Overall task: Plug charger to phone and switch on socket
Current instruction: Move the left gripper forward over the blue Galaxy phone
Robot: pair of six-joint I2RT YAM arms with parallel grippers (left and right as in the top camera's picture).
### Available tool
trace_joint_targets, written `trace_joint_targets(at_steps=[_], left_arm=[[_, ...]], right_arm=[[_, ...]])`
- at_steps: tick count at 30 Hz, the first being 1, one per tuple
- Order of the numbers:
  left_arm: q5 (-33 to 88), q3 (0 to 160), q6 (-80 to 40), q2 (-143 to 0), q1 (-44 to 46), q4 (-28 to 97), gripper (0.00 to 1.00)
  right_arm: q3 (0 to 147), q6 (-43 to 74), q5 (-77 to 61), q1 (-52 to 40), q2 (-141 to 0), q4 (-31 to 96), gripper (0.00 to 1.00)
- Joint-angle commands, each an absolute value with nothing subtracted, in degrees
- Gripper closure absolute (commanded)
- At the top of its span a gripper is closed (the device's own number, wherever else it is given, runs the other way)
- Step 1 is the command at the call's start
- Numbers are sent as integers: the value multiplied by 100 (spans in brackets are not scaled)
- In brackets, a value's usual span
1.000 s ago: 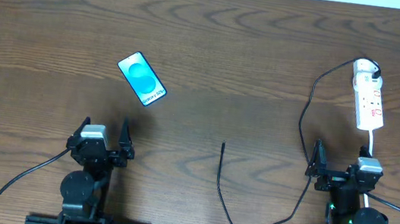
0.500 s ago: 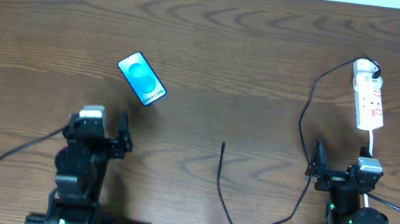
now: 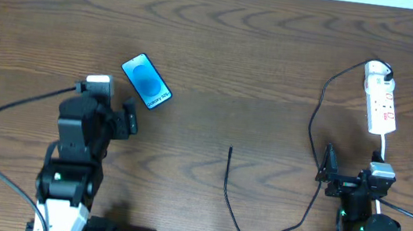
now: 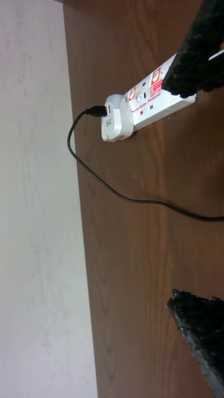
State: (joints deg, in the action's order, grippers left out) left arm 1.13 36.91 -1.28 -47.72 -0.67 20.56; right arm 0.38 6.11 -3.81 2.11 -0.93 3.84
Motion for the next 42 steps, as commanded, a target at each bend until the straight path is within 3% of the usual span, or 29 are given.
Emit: trace_joint_targets(at_steps=[1, 31, 42], left_arm=[[84, 4206, -130, -5199, -95, 2368, 15], [552, 6665, -132, -7618, -95, 4447, 15], [753, 7067, -47, -8471, -95, 4678, 15]], right_arm=[[32, 617, -336, 178, -38, 410, 1], [32, 617, -336, 178, -38, 410, 1], [32, 617, -336, 178, -38, 410, 1]])
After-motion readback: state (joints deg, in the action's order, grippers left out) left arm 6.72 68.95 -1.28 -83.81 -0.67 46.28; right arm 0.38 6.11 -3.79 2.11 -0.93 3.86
